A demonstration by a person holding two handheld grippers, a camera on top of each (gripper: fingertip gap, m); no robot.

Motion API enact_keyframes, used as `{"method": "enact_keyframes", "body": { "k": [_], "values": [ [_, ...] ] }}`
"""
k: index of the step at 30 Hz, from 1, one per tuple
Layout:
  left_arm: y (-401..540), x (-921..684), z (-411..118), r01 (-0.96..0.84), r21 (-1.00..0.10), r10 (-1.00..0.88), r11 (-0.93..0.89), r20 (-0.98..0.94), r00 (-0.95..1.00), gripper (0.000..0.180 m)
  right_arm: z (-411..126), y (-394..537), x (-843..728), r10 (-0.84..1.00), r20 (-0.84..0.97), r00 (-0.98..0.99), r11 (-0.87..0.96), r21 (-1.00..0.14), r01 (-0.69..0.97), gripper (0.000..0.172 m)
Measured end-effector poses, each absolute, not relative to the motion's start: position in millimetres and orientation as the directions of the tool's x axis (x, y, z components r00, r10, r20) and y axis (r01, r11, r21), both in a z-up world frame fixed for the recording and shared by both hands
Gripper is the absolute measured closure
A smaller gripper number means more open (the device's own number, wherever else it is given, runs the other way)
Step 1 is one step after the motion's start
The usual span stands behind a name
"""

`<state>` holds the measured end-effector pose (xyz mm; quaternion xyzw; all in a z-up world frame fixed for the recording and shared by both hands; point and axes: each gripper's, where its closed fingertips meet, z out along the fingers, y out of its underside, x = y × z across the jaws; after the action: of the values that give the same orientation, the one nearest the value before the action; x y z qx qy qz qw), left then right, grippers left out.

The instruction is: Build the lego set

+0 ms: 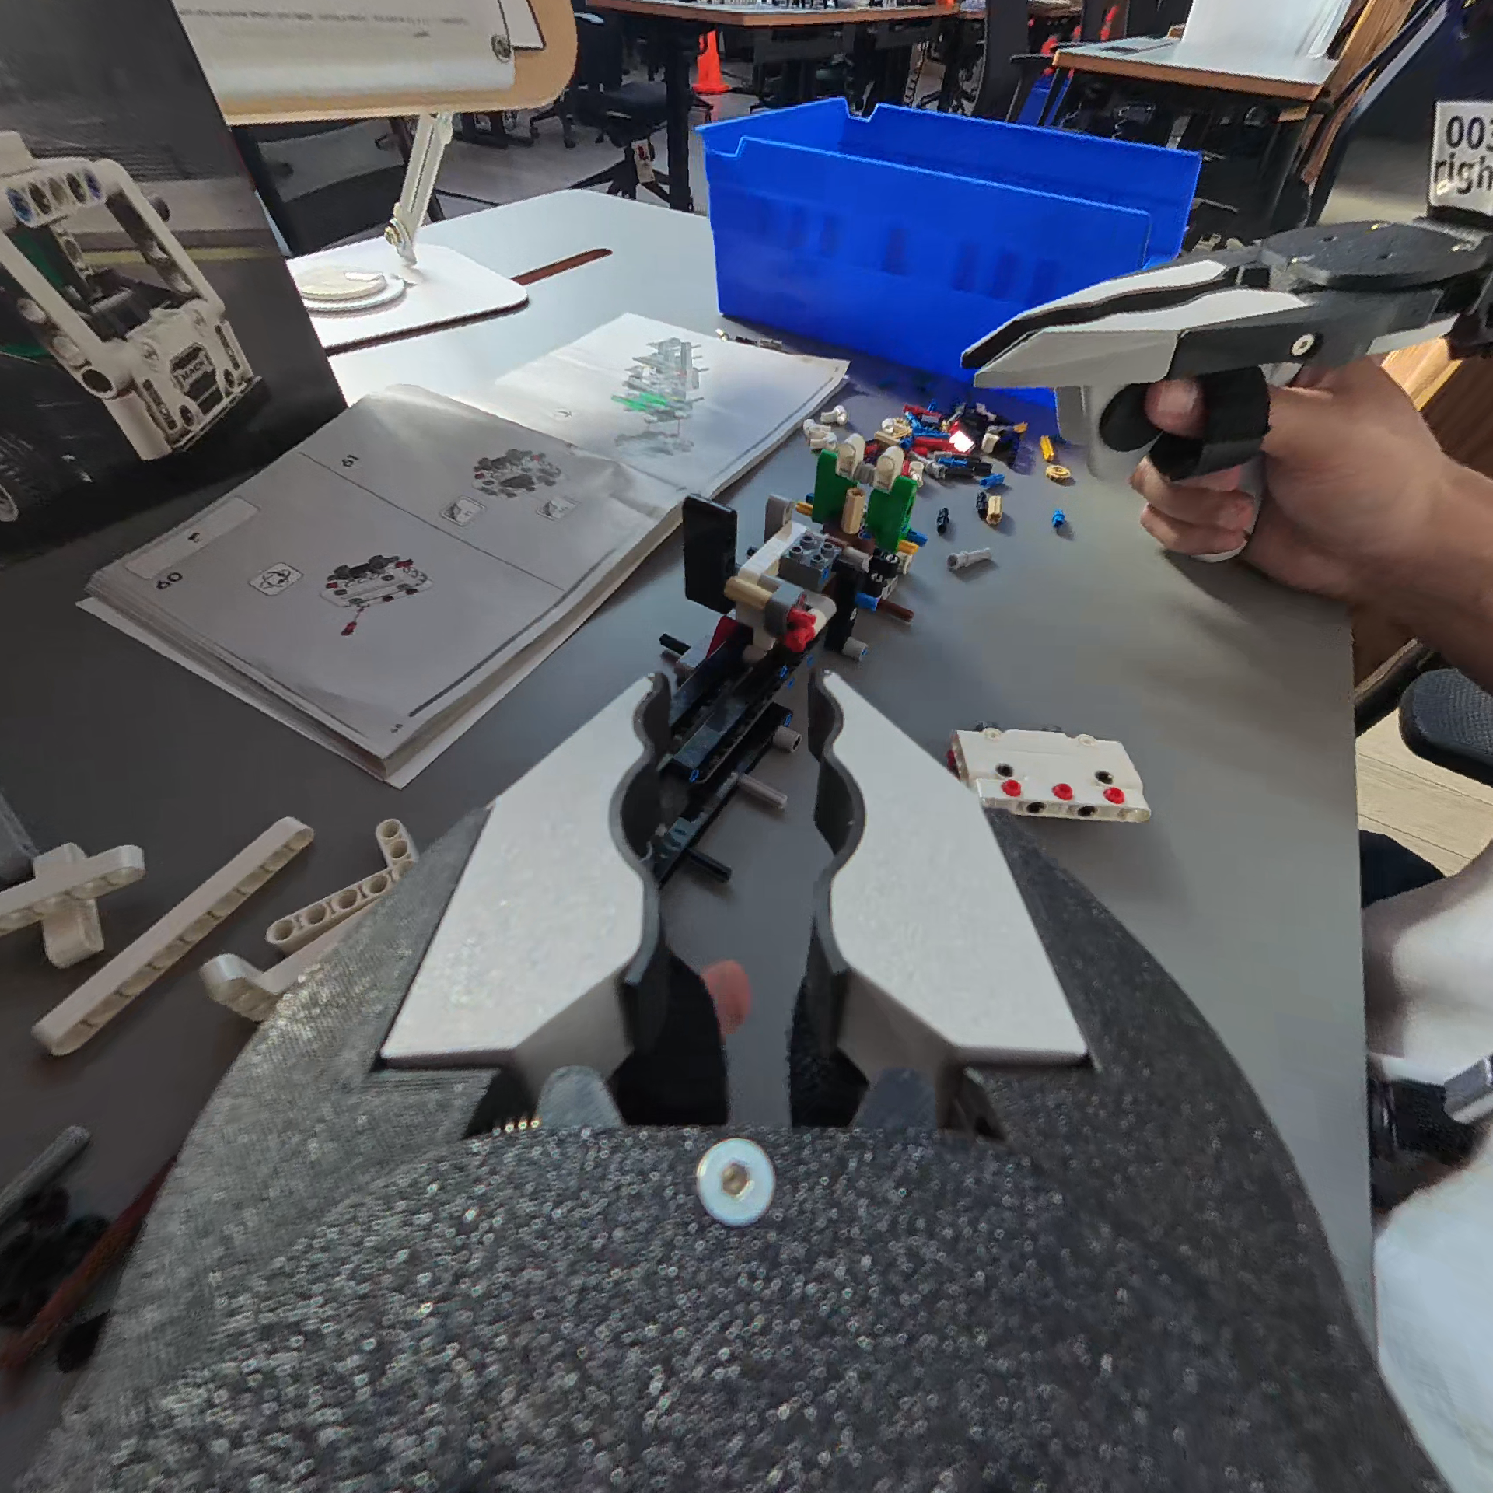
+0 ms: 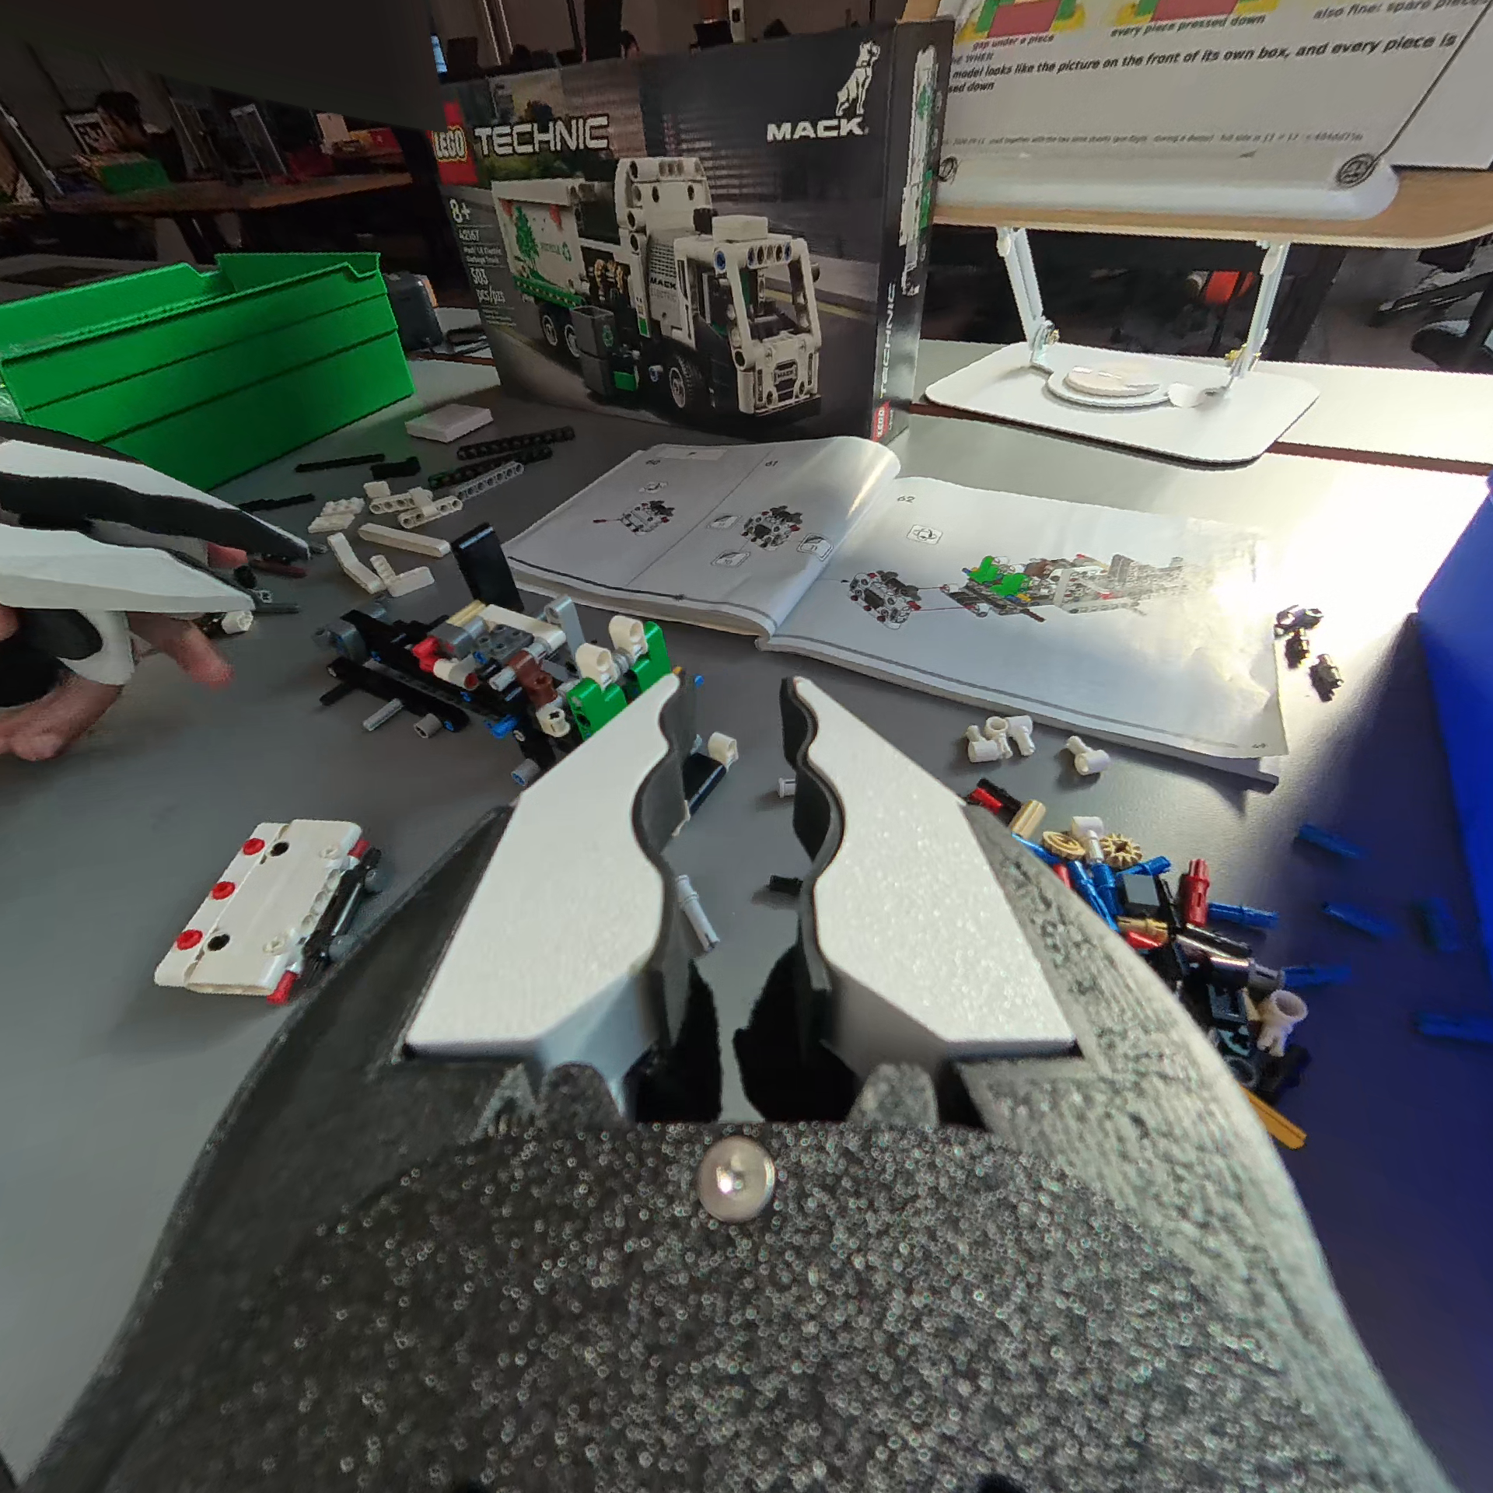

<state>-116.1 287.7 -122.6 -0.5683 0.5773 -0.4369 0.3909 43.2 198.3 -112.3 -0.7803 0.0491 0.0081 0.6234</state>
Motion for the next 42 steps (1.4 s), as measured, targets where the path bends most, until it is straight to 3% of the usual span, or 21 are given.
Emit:
{"method": "enact_keyframes", "body": {
  "k": [1,4,13,21,34,36,38,42],
  "values": [
    [292.7,-114.9,-124.5,-0.325,-0.945,-0.998,-0.044,0.054,-0.021,0.141,-111.2,199.3,44.4,-0.064,-0.078,0.995,-0.210,-0.974,-0.089,0.152],
    [300.0,-114.0,-125.7,-0.327,-0.943,-0.998,-0.064,0.059,0.024,0.149,-103.9,195.9,44.7,-0.062,-0.078,0.995,-0.159,-0.983,-0.087,0.153],
    [312.4,-115.9,-122.7,-0.294,-0.932,-0.978,-0.209,0.206,0.043,0.149,-106.6,199.4,44.3,-0.042,-0.089,0.995,-0.179,-0.979,-0.095,0.154],
    [313.5,-116.2,-122.5,-0.291,-0.943,-0.987,-0.160,0.144,0.075,0.149,-108.3,201.6,37.2,-0.013,-0.048,0.999,-0.197,-0.979,-0.050,0.154],
    [317.0,-145.9,-92.4,-0.159,-0.974,-0.986,-0.161,0.153,0.062,0.147,-98.1,194.3,50.6,-0.053,-0.134,0.990,-0.113,-0.984,-0.139,0.155],
    [332.4,-182.1,-82.2,-0.245,-0.967,-0.995,-0.066,0.045,0.093,0.147,-98.2,194.2,50.7,-0.055,-0.134,0.989,-0.114,-0.984,-0.139,0.155],
    [379.3,-238.1,-71.3,-0.421,-0.902,-0.957,0.098,-0.201,0.210,0.146,-98.1,194.4,50.2,-0.056,-0.127,0.990,-0.114,-0.984,-0.133,0.155],
    [491.8,-367.3,-60.5,-0.813,-0.554,-0.768,0.181,-0.596,0.235,0.141,-98.0,195.9,47.2,-0.060,-0.084,0.995,-0.119,-0.989,-0.090,0.154]
  ]
}}
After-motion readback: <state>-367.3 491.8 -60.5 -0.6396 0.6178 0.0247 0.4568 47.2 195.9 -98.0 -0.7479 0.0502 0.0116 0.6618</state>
